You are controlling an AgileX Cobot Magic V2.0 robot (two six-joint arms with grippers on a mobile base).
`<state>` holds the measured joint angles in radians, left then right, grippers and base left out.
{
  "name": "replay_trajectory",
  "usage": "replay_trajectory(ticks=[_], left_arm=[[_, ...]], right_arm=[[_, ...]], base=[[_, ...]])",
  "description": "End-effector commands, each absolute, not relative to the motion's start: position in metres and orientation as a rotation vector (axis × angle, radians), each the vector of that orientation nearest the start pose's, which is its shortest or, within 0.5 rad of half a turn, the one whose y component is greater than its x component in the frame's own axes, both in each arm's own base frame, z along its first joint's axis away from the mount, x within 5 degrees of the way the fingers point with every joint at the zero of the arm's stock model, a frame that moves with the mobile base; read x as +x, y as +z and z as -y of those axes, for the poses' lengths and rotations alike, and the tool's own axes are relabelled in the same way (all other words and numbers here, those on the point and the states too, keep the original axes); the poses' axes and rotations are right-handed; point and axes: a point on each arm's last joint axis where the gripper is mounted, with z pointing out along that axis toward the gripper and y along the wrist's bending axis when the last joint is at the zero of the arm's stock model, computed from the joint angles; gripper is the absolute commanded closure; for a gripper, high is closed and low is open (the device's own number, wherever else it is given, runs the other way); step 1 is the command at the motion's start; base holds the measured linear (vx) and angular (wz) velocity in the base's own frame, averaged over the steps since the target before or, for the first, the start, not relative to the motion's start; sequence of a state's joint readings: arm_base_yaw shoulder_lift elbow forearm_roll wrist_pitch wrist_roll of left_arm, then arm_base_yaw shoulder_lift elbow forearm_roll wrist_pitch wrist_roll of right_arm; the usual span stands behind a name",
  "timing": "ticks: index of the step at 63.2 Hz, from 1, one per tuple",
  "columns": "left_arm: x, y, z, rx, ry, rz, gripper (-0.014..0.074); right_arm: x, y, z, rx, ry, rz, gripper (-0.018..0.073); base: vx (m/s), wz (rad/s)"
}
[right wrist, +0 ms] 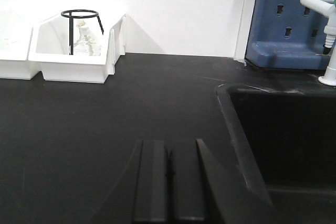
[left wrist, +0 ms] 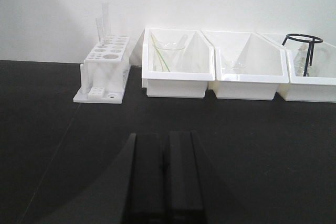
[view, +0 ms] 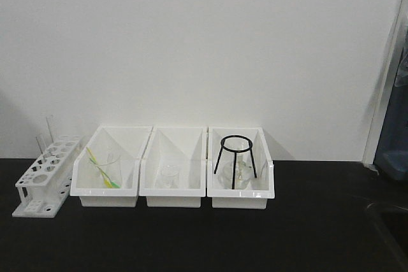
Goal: Wipe beaker with gray cloth and return to tray
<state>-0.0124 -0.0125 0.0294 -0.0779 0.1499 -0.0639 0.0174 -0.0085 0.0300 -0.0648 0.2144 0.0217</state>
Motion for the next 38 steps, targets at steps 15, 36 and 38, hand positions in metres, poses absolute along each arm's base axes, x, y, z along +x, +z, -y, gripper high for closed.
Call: replay_trajectory(ticks=[15, 36, 38], left_arm=[[0.0567, 0.1896, 0.0013, -0.104, -0.132, -1.576, 0.0603], [0.0567, 0.1896, 0.0013, -0.104, -0.132, -1.576, 0.0603], [0.0567, 0.1896, 0.0013, -0.104, -0.132, -1.576, 0.0603]], right_arm=[[0.0566, 0.1898, -0.0001, -0.048, -0.032, -1.64, 0.057], [0.0566, 0.1898, -0.0001, -0.048, -0.032, -1.64, 0.057], [0.0566, 0.1898, -0.0001, -0.048, -0.032, -1.64, 0.057]], base=[[0.0, 0.0], [0.0, 0.0], [-0.01, 0.01]])
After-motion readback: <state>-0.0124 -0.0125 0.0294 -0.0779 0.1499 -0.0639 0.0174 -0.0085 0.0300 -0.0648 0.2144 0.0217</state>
